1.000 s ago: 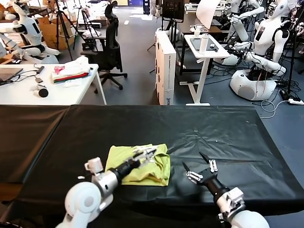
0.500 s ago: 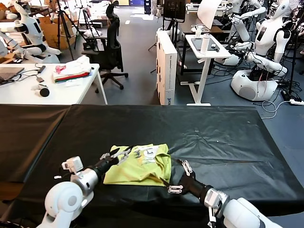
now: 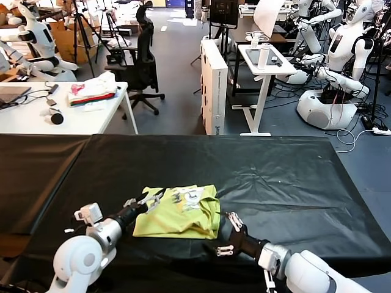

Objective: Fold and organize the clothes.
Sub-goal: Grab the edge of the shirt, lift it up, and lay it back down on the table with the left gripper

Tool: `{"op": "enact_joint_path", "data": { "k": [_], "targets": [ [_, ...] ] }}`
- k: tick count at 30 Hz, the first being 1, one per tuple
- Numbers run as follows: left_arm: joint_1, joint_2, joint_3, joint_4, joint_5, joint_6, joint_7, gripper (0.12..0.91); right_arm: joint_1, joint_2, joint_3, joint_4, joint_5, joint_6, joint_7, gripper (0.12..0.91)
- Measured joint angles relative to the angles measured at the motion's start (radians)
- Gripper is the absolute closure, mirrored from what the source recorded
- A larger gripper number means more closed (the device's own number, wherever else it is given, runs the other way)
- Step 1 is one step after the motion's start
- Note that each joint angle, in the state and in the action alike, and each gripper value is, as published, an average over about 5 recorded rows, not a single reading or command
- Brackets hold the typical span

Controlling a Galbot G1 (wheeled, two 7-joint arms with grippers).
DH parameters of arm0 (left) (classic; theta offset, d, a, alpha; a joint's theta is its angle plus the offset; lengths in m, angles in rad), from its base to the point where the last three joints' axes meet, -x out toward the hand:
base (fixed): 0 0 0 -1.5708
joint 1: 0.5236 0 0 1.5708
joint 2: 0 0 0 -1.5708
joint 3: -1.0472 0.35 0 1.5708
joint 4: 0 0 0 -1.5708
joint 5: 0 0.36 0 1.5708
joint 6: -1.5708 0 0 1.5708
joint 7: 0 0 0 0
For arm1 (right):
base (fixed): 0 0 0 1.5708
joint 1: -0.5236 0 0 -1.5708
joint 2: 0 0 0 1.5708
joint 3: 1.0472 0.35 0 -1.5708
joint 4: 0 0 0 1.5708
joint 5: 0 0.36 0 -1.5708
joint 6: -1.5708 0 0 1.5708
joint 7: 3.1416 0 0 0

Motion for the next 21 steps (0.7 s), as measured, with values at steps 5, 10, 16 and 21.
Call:
{"op": "enact_joint_path", "data": {
  "k": [5, 10, 16, 21],
  "targets": [
    [0.005, -0.002, -0.002, -0.001, 0.001, -0.001, 0.001, 0.123, 0.003, -0.002, -0.010, -0.002, 0.002, 0.000, -0.002, 0.637],
    [0.010, -0.004, -0.002, -0.003, 0.003, -0.003, 0.001, 0.123, -0.008, -0.008, -0.001, -0.003, 0.005, 0.005, -0.003, 0.878],
    [0.010, -0.007, -0.003, -0.004, 0.005, -0.003, 0.002, 0.123, -0.041, -0.025, 0.034, 0.000, 0.013, 0.022, -0.003, 0.887],
    [0.012, -0.015, 0.002, 0.000, 0.010, -0.004, 0.002, 0.123, -0.073, -0.031, 0.068, -0.010, 0.015, 0.035, -0.003, 0.887]
  ]
}}
